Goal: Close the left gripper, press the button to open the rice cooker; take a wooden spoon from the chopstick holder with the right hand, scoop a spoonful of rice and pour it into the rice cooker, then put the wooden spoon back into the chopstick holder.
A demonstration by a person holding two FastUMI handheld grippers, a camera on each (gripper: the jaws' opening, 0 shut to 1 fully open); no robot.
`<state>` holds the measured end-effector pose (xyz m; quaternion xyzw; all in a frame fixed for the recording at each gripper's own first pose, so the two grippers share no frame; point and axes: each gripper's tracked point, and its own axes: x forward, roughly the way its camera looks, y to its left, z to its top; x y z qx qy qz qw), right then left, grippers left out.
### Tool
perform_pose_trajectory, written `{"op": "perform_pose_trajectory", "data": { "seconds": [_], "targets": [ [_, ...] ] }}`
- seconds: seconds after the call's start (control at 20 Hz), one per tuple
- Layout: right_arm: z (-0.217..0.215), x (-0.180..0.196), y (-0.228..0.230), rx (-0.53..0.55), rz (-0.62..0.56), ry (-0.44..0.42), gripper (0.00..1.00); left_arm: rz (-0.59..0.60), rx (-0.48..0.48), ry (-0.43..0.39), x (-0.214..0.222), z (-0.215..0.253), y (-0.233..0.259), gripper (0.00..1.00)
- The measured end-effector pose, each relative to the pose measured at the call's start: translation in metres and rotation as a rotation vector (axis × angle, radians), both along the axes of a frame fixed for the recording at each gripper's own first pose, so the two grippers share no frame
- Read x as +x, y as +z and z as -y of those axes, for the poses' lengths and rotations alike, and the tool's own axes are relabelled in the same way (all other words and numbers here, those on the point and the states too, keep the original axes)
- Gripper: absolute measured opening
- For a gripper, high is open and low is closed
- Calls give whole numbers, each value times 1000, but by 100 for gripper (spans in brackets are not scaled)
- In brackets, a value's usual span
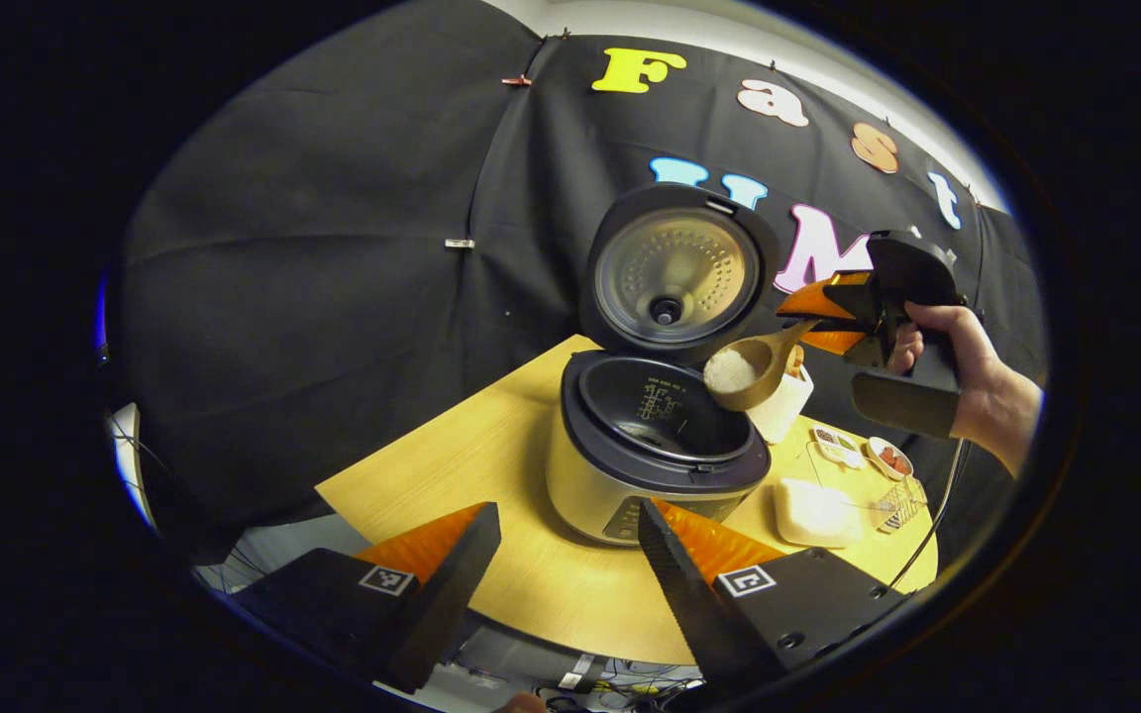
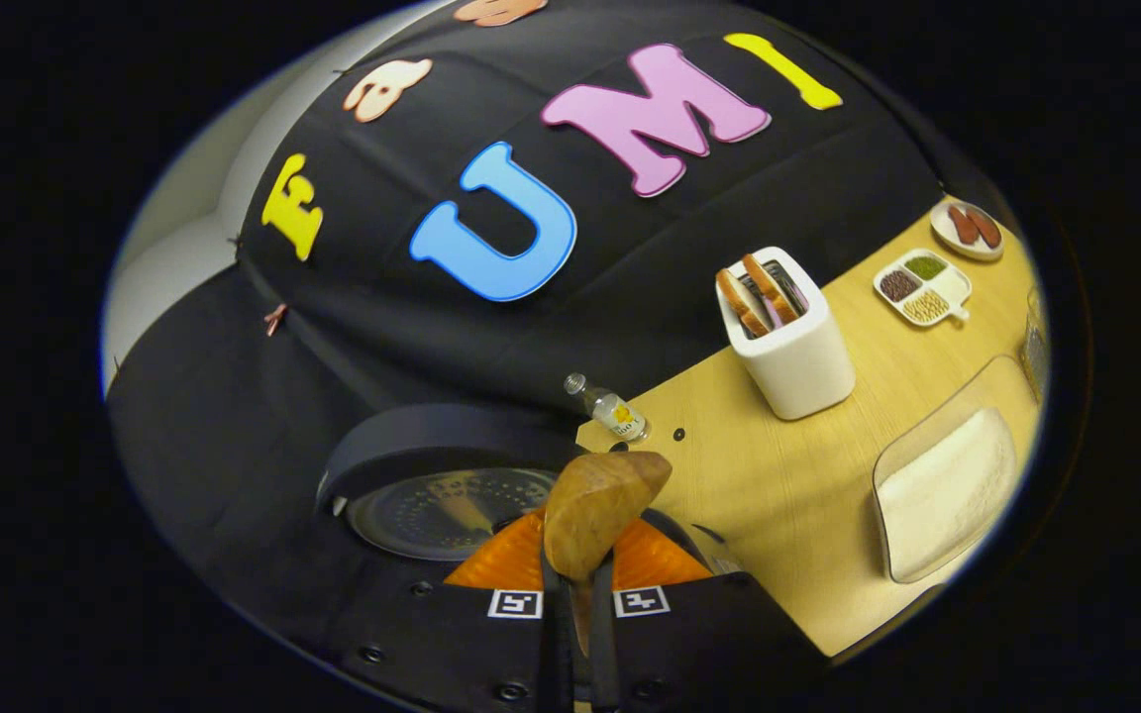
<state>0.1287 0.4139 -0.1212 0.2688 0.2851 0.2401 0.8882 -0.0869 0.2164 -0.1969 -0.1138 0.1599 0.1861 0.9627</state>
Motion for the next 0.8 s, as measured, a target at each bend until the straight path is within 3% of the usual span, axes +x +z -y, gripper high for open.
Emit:
{"op": "perform_pose_trajectory", "data": {
  "seconds": [0.2,0.5,0.8],
  "targets": [
    [-26,-3,-6,-125,125,90,11,-7,0,13,-3,-6,-3,95],
    [-54,-8,-9,-212,234,187,11,-20,6,22,-6,-10,-7,96],
    [-73,-24,-11,-341,405,337,11,-22,7,31,-5,-15,-8,95]
  ]
}}
